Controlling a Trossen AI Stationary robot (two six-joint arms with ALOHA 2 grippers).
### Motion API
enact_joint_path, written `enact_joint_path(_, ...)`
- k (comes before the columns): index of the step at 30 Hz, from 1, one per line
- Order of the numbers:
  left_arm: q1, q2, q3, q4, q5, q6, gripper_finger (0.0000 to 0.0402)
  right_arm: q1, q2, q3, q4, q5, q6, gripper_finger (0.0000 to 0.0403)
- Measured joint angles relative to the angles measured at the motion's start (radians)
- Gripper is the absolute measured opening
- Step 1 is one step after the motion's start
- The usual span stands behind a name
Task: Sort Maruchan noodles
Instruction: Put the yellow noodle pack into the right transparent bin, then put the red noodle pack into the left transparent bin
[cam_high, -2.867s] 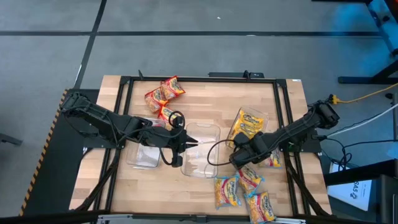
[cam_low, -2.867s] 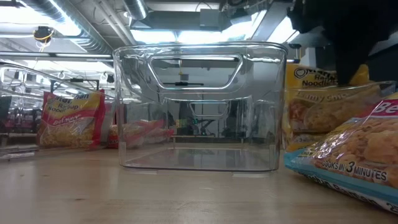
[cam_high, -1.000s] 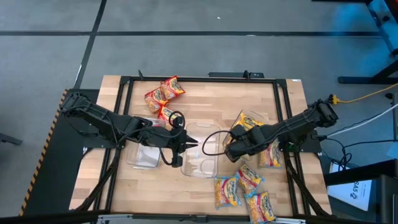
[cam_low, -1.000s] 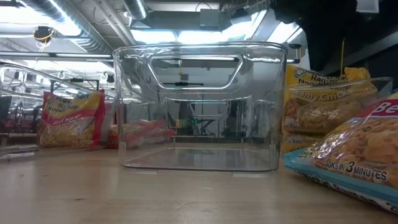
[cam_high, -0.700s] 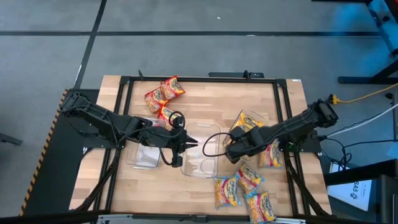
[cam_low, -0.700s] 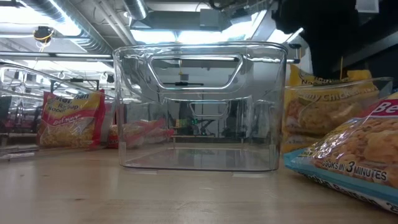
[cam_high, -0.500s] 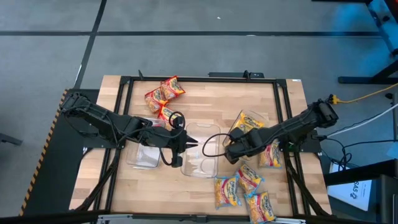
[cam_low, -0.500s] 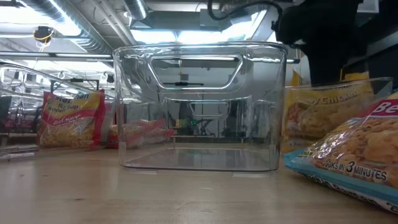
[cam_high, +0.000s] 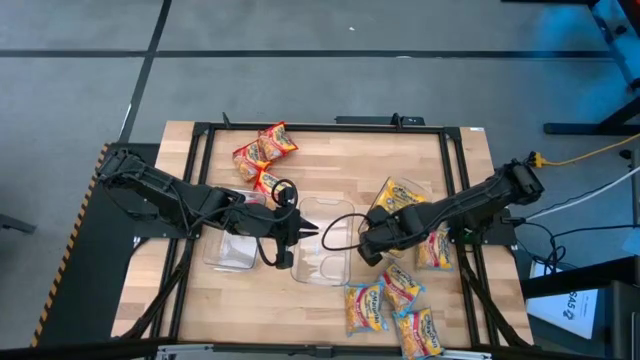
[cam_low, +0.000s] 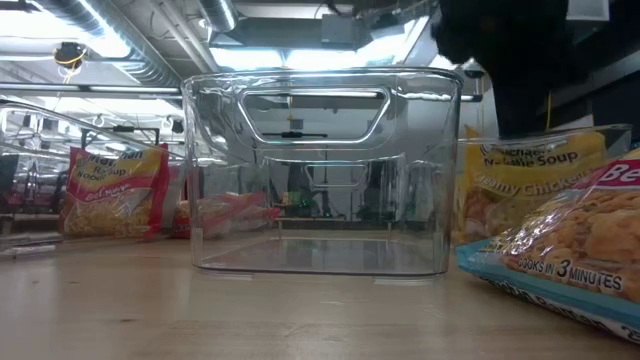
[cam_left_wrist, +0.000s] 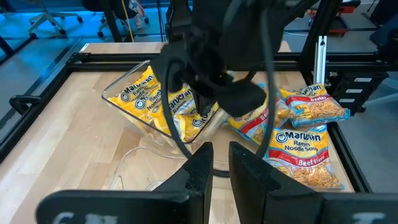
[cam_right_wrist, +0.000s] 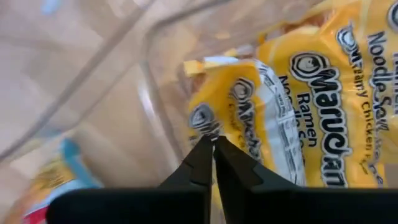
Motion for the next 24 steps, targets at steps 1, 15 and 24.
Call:
enact_joint_path(1,0.000,0.000,0.000,0.000,0.000,0.000,0.0045,0.001,0.000,0.027,-0.029,0.006,-0.001,0.0020)
enact_joint_path(15,0.001,-0.115,0.000,-0.123,-0.033,0.035,0.0045,0.001,-0.002,0.354,-0.186,0.038,-0.321,0.0014)
enact_joint_path(24,0.001,-0.270,0.002,-0.378,-0.080,-0.141,0.0045,0.002,-0.003,0.458,-0.234,0.039,-0.537,0.0014)
